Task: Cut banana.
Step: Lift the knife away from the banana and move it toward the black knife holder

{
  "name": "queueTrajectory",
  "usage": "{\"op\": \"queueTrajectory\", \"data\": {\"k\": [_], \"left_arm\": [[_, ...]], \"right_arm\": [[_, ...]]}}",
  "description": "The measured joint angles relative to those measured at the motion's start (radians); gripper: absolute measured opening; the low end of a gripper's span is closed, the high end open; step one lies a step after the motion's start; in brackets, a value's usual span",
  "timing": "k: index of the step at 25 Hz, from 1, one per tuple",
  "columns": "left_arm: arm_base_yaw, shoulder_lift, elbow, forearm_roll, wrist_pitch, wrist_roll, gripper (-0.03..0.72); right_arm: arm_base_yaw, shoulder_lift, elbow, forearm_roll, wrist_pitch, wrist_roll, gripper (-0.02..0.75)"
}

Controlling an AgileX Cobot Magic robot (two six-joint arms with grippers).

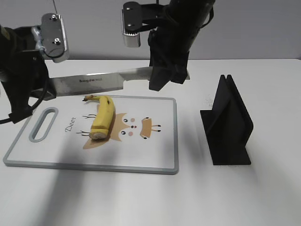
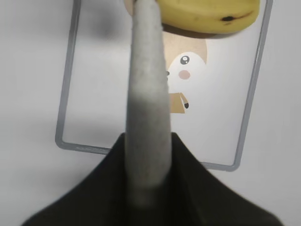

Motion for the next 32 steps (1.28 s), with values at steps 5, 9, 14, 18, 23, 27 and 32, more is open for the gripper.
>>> {"op": "queueTrajectory", "data": {"k": [5,9,14,18,23,27,32], "left_arm": [[0.001,-0.062,-0.001,0.016,0.0,0.001,0.496],[0.003,-0.103,-0.025,0.018,-0.001,0.001,0.649],[0.003,-0.162,-0.064,0.08,-0.002,-0.09,0.669],[0.016,-0.188,-0.124,0.199,0.005,-0.322,0.669],[0.112,-0.193,-0.201,0.228,0.107,-0.57,0.666],[0.228,-0.193,-0.209,0.205,0.236,-0.684,0.658],[0.345,-0.227,-0.202,0.083,0.331,-0.711,0.646]], "right_arm": [[-0.002,-0.007,0.0,-0.014,0.021,-0.005,0.171],[-0.002,-0.023,-0.002,-0.014,0.031,-0.008,0.171],[-0.002,-0.08,-0.004,-0.018,0.037,0.008,0.17],[-0.002,-0.125,-0.011,-0.038,0.04,0.094,0.17],[-0.002,-0.134,-0.062,-0.145,0.034,0.492,0.17],[-0.009,-0.135,-0.094,-0.19,0.041,0.772,0.17],[-0.012,-0.135,-0.098,-0.257,0.046,1.111,0.17]]}}
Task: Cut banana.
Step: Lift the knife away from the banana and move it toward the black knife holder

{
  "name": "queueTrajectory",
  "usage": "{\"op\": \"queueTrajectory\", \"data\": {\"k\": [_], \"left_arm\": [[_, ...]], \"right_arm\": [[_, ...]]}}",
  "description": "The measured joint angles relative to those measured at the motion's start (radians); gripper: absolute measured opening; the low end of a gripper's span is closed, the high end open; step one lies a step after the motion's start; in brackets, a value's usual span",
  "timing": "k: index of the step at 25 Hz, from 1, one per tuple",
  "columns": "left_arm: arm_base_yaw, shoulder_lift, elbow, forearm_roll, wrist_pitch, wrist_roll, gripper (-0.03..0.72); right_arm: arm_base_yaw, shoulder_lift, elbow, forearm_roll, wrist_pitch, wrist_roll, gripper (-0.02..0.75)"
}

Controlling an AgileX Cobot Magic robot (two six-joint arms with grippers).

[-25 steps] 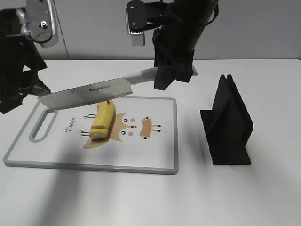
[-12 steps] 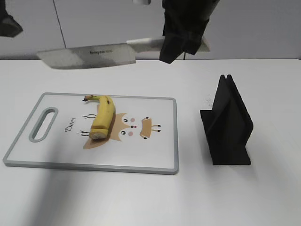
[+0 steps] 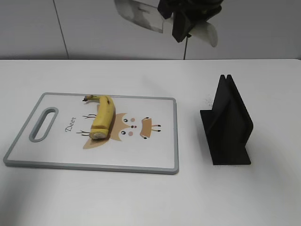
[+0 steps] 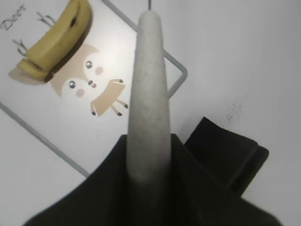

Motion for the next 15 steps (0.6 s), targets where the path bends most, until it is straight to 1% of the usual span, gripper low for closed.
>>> {"op": "queueTrajectory", "data": {"k": [2,4,8,11,15], "left_arm": [[0.014,-0.042,0.019,-0.018,-0.002,-0.002,0.641],[0.015,-0.085,0.053,-0.029,-0.01,-0.002,0.635],[0.015,-0.168,0.165,-0.034,-0.018,-0.021,0.631],[0.02,-0.217,0.246,-0.034,-0.007,-0.044,0.631],[0.035,-0.291,0.352,-0.043,0.047,-0.06,0.627]], "right_arm": [[-0.011,0.0,0.0,-0.017,0.002,0.076,0.17],[-0.034,0.0,0.0,-0.002,0.002,0.116,0.17],[-0.098,-0.017,0.013,0.059,0.003,0.136,0.169],[-0.147,-0.048,0.049,0.068,0.003,0.146,0.169],[-0.179,-0.094,0.133,0.064,0.003,0.161,0.169]]}}
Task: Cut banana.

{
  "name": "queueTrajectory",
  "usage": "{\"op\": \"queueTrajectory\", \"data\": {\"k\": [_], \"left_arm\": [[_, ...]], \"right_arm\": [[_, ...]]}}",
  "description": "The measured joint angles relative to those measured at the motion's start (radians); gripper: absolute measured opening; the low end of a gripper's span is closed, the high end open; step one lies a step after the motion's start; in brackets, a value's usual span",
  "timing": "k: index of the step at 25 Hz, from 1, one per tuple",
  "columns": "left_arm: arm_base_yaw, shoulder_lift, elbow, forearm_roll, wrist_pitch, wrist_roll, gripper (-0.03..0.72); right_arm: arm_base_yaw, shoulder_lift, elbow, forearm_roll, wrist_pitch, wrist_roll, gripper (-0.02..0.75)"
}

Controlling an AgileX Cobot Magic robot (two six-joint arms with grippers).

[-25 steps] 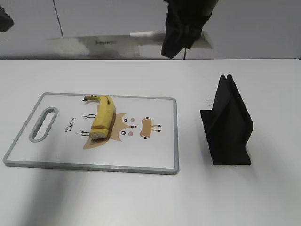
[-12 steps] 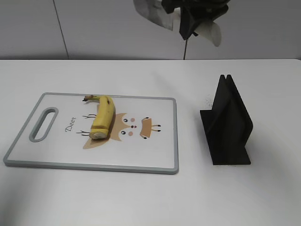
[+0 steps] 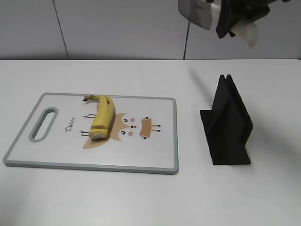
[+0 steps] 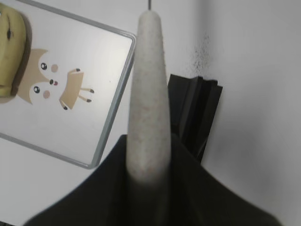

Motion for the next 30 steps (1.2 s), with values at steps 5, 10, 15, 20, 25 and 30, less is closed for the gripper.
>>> {"op": "queueTrajectory", "data": {"k": [5,10,15,20,25,30], "left_arm": [[0.008,-0.168,0.154,-0.002,0.017,-0.038,0.619],[0.008,-0.366,0.283,-0.005,0.02,-0.055,0.612],[0.008,-0.563,0.349,-0.018,0.047,-0.093,0.598],[0.008,-0.732,0.389,-0.016,0.051,-0.128,0.593],[0.008,-0.895,0.413,-0.014,-0.008,-0.135,0.591],[0.008,-0.998,0.427,-0.011,-0.032,-0.137,0.591]], "right_arm": [[-0.006,-0.071,0.162,-0.012,-0.035,0.046,0.169],[-0.04,-0.131,0.318,-0.015,-0.122,0.088,0.169],[-0.054,-0.159,0.42,-0.019,-0.175,0.099,0.169],[-0.054,-0.16,0.457,-0.018,-0.219,0.112,0.169],[-0.054,-0.16,0.488,-0.019,-0.248,0.123,0.169],[-0.054,-0.161,0.496,-0.036,-0.259,0.131,0.169]]}}
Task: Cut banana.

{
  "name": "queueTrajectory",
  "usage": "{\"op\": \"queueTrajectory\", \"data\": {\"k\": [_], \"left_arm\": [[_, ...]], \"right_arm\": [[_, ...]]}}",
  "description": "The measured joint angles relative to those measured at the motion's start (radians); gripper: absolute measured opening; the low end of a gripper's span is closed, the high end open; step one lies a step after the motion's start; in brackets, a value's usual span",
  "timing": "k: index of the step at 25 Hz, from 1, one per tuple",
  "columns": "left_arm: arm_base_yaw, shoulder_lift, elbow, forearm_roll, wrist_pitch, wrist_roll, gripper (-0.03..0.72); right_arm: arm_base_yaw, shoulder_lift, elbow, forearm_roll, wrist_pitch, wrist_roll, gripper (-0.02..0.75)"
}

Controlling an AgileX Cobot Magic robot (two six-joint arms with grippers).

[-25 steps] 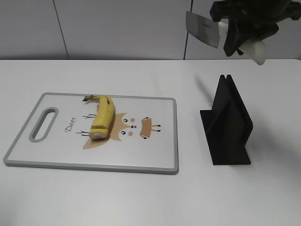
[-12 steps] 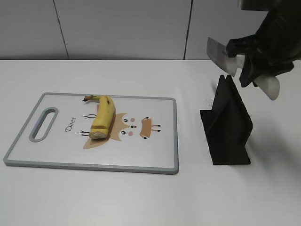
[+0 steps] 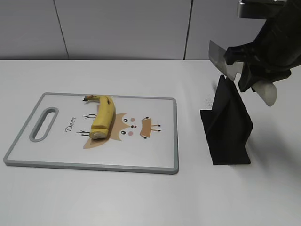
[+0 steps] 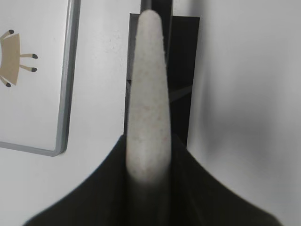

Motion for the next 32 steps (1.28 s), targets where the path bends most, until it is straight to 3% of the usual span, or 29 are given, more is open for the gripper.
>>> {"op": "queueTrajectory", "data": {"k": [21,32], "left_arm": [[0.0,-0.011,0.001,-0.001,-0.005,-0.001,0.589],[0.0,-0.011,0.001,-0.001,-0.005,-0.003,0.589]], "right_arm": [[0.004,-0.004,0.135,0.06,-0.049,0.009,0.169],[0.07,-0.014,0.162,-0.009,-0.037,0.039,0.169]]}}
